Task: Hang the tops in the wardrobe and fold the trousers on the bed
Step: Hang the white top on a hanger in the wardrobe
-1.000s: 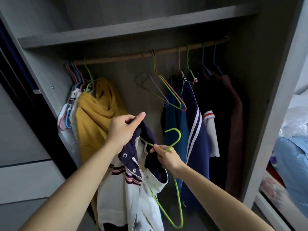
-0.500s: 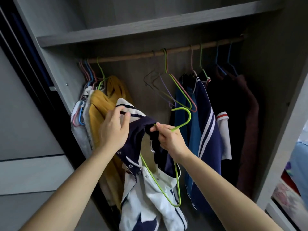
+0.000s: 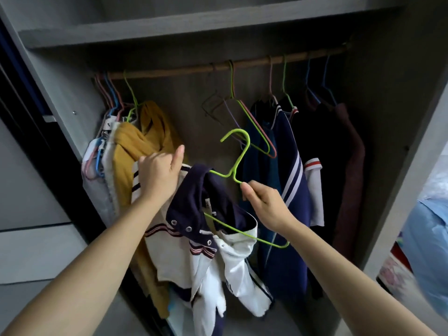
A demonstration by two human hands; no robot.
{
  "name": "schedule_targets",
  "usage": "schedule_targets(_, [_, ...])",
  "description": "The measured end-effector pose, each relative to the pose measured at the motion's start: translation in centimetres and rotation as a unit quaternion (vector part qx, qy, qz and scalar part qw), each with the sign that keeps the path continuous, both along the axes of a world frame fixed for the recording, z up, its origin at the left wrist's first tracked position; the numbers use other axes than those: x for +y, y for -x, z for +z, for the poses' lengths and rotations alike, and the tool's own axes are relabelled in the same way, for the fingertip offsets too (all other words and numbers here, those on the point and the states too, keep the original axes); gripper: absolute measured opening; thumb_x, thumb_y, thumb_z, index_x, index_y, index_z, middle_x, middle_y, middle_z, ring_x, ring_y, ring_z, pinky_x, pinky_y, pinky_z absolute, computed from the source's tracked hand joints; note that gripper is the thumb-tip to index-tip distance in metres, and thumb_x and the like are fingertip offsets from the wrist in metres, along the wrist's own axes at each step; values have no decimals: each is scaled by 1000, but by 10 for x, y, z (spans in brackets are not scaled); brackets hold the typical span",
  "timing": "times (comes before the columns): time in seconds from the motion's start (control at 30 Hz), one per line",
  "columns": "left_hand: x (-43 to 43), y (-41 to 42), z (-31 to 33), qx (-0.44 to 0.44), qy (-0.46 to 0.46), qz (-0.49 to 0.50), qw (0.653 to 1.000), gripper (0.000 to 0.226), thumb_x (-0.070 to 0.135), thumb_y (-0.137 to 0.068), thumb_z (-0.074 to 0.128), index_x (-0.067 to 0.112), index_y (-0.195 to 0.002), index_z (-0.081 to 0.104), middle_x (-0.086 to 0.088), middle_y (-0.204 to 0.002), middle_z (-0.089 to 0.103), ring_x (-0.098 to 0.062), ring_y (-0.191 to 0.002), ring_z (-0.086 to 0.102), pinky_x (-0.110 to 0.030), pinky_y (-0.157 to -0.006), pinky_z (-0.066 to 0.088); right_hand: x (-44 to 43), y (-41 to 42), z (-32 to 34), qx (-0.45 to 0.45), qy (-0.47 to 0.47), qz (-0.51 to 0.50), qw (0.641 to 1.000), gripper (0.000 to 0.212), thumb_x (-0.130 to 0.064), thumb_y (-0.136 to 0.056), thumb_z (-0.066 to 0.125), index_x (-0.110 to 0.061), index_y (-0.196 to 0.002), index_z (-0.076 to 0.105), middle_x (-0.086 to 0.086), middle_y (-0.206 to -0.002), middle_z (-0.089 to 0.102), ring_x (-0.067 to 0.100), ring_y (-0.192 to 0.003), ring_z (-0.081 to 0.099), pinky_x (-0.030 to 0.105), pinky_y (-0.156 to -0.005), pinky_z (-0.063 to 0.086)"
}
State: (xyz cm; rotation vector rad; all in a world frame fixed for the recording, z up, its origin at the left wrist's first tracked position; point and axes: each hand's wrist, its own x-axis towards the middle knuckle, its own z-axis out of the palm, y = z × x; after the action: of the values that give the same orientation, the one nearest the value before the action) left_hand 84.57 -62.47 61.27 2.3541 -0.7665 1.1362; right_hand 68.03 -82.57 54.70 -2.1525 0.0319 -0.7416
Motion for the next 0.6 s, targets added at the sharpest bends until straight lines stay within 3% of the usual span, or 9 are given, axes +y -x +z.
schedule_targets(0.13, [-26, 19, -8, 37, -25, 21, 999, 75, 49, -104, 18, 7, -61, 64, -14, -67, 67, -34, -67, 61, -42, -76, 38, 1, -6, -5, -39, -62, -12, 997, 53, -49, -103, 43, -5, -75, 53, -11, -57, 42, 3, -56, 37, 25, -55, 34])
schedule_targets(0.27, [-52, 39, -19, 74, 8, -23, 997, 78, 55, -102, 17, 11, -57, 62, -13, -61, 66, -34, -61, 59, -42, -74, 44, 1, -12, 3, -16, -24, -8, 1000, 41, -45, -103, 46, -33, -64, 54, -13, -54, 49, 5, -54, 44, 25, -57, 35])
schedule_targets(0.37, [-57, 38, -20, 76, 3, -37, 996, 73, 61, -100, 19, 19, -47, 46, -3, -49, 51, -26, -48, 44, -31, -57, 35, -3, -7, -6, -66, 37, -49, 996, 29, -39, -103, 49, -24, -83, 63, -7, -74, 54, 7, -69, 50, 26, -68, 39])
schedule_targets(0.47, [-52, 29, -17, 79, 31, -16, 996, 67, 55, -102, 28, 20, -46, 37, 0, -48, 44, -25, -46, 40, -26, -47, 19, -6, 6, -32, -160, 152, -194, 956, 23, -32, -98, 59, -15, -113, 64, 0, -105, 53, 13, -101, 51, 28, -84, 37])
schedule_targets(0.53, [-46, 22, -14, 95, 52, 3, 994, 69, 58, -101, 28, 18, -46, 40, -2, -49, 46, -27, -48, 43, -27, -47, 21, -8, 15, -54, -213, 234, -239, 918, 20, -26, -93, 65, -13, -109, 65, 2, -107, 52, 20, -102, 51, 33, -82, 34])
schedule_targets(0.6, [-40, 17, -8, 113, 70, 12, 991, 72, 63, -99, 27, 17, -45, 40, -2, -48, 45, -28, -49, 45, -29, -47, 23, -9, 23, -80, -226, 282, -147, 921, 11, -19, -93, 63, -9, -96, 66, 5, -96, 54, 25, -85, 53, 38, -70, 40])
